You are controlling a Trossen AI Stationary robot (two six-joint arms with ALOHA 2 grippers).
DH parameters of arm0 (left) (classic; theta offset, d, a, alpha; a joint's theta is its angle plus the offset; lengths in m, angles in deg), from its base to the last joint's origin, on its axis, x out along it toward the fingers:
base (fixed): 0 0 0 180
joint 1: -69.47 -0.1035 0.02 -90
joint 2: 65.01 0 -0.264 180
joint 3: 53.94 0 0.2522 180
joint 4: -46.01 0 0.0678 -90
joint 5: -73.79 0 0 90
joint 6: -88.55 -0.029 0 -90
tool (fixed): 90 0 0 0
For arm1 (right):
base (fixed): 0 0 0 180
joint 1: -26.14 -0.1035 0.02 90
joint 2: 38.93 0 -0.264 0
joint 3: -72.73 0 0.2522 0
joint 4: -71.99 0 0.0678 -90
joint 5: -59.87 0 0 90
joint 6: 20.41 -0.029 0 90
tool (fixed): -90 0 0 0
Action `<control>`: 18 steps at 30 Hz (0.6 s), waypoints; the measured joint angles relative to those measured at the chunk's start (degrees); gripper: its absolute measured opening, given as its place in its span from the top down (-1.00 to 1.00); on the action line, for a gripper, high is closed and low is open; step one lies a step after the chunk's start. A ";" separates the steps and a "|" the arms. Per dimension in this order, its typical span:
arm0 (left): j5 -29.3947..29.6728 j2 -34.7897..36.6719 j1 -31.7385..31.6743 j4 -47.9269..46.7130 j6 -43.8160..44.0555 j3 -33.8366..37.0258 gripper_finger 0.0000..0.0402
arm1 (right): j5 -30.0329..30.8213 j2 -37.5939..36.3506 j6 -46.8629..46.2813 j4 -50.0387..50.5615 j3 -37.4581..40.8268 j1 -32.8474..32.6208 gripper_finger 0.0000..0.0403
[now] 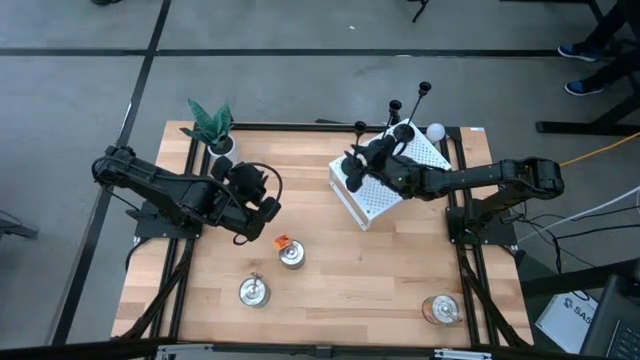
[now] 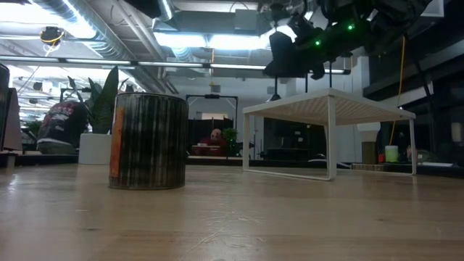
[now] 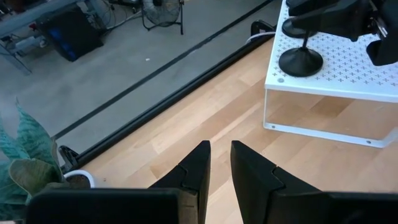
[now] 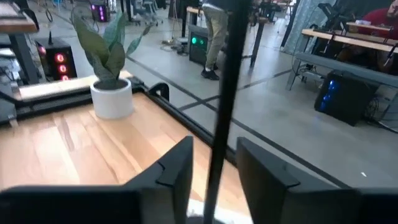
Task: Pick & Place candle stick holders
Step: Adjust the shelf
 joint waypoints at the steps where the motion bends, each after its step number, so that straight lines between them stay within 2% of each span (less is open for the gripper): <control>1: -0.32 0.00 0.00 0.01 0.06 0.00 0.71 | 0.00 0.01 -0.02 0.66 0.01 -0.01 0.29; 10: -0.49 0.00 0.00 0.04 0.09 0.00 0.71 | -0.53 -2.65 -3.10 7.08 0.01 -2.44 -0.18; 13: -0.49 0.00 0.00 0.04 0.25 0.00 0.71 | -0.80 -5.33 -3.91 9.42 0.03 -4.15 -0.24; 18: -0.47 0.00 0.00 0.06 0.99 0.00 0.71 | -6.79 -10.50 -8.27 16.10 0.03 -6.33 -0.26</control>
